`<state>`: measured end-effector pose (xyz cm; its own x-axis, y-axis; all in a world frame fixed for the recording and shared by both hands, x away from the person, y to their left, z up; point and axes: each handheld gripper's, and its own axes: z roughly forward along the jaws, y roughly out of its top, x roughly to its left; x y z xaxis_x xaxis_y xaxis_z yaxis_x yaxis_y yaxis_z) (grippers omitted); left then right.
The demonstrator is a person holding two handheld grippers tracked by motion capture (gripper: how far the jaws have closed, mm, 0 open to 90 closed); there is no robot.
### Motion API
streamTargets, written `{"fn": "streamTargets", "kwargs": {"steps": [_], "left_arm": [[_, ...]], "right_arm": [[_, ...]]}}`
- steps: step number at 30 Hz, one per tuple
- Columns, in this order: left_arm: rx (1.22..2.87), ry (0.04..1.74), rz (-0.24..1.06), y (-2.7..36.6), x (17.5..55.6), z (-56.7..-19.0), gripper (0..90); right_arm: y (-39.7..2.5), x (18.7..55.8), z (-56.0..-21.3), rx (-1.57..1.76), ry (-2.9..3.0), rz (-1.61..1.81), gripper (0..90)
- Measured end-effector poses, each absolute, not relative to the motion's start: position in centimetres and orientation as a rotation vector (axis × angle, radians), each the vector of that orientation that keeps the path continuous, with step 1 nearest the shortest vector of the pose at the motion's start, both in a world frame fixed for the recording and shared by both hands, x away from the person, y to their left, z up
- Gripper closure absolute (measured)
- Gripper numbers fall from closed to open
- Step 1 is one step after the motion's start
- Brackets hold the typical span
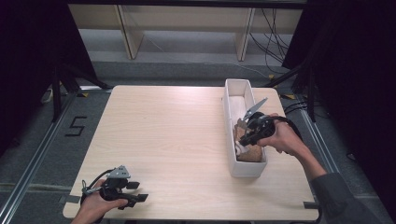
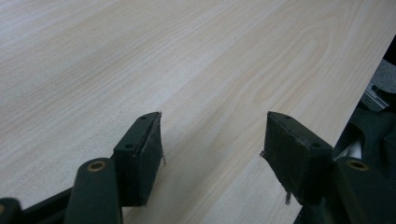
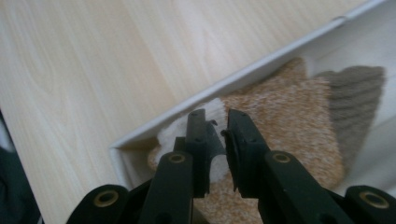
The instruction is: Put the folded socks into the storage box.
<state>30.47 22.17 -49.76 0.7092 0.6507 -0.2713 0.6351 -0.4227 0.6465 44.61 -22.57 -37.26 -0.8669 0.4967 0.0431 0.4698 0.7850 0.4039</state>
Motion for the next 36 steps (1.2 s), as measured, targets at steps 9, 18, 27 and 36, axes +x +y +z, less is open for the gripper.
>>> {"fn": "streamTargets", "kwargs": {"steps": [9, 18, 27, 36], "left_arm": [[2.163, 0.962, 0.023, 22.3, 30.5, -49.7, 36.5], [2.165, 0.964, 0.026, 22.2, 30.4, -49.7, 36.5], [2.165, 0.960, 0.029, 22.4, 30.5, -49.7, 36.5], [2.154, 0.958, 0.028, 22.2, 30.5, -49.5, 36.1]], "right_arm": [[-21.0, 44.0, -40.0, 0.701, 3.013, 0.464, 84.2], [-20.8, 44.3, -42.2, 0.695, 3.062, 0.409, 85.5], [-20.9, 44.1, -41.5, 0.742, 3.044, 0.395, 81.3], [-24.1, 45.4, -37.2, 0.903, 2.826, 0.635, 76.5]]}}
